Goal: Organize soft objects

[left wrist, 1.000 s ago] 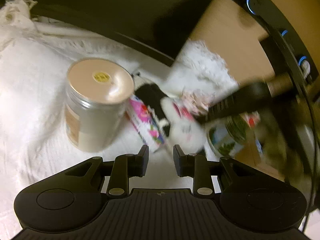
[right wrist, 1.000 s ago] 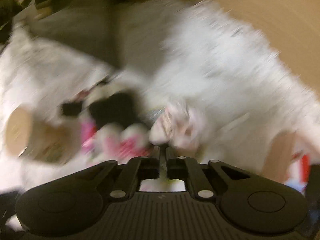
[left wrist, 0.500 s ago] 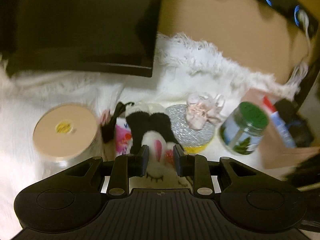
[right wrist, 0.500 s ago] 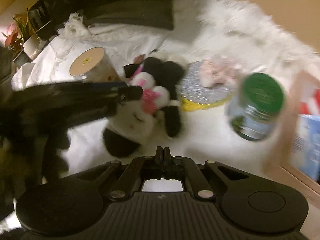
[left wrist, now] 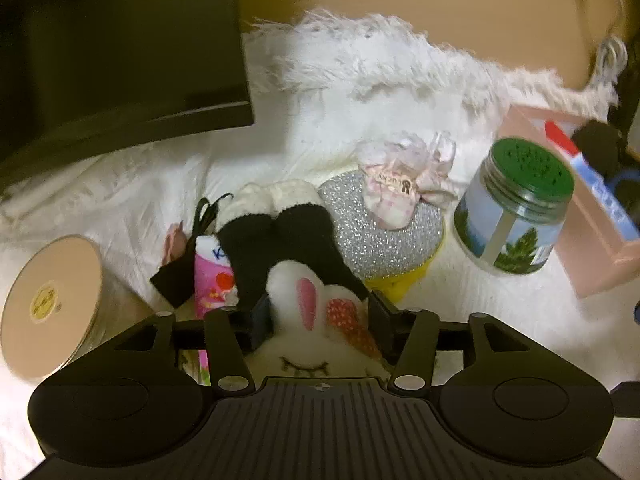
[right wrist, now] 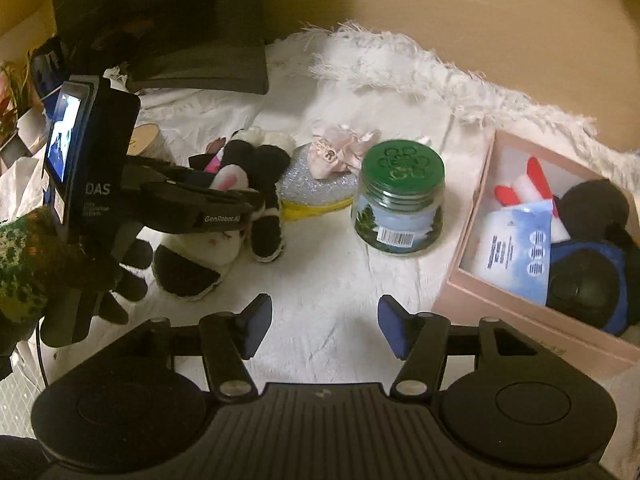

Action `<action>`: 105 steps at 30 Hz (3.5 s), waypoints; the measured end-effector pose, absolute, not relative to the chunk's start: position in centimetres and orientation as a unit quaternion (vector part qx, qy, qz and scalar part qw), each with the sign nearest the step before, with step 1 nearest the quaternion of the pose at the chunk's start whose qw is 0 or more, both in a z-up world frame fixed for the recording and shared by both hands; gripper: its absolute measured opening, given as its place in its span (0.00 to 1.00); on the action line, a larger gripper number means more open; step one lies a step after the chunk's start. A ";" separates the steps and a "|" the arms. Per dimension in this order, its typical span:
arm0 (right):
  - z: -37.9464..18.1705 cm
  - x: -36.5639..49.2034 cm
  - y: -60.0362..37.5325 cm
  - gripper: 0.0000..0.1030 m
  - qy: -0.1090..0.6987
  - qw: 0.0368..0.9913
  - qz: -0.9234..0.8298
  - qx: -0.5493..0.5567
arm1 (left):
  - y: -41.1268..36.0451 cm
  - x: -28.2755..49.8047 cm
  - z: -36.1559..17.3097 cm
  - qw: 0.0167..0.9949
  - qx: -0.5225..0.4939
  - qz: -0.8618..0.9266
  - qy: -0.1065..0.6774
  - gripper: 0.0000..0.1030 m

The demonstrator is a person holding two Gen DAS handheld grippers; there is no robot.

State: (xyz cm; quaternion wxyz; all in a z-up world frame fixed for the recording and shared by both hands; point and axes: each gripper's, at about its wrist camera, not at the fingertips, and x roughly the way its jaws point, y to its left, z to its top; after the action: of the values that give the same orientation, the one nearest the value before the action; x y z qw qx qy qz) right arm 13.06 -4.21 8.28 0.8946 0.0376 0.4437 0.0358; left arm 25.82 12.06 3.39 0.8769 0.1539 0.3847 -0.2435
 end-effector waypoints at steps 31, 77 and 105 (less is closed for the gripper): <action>4.9 38.5 -2.7 0.55 0.603 0.795 -0.056 0.042 | 24.2 18.4 3.8 0.843 -0.028 -0.287 0.453 0.47; 14.1 7.2 -6.2 0.17 0.430 0.901 -0.003 0.066 | 19.0 16.7 4.4 0.845 0.102 -0.262 0.454 0.52; 2.4 12.9 -0.1 0.60 0.442 0.897 0.015 -0.006 | 18.1 16.5 3.1 0.866 0.046 -0.243 0.435 0.86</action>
State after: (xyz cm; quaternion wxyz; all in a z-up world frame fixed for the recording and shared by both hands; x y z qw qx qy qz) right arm 12.92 -0.05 2.42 0.8971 -0.0057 0.4415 0.0151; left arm 16.45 18.13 3.09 0.8659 0.0459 0.4347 -0.2430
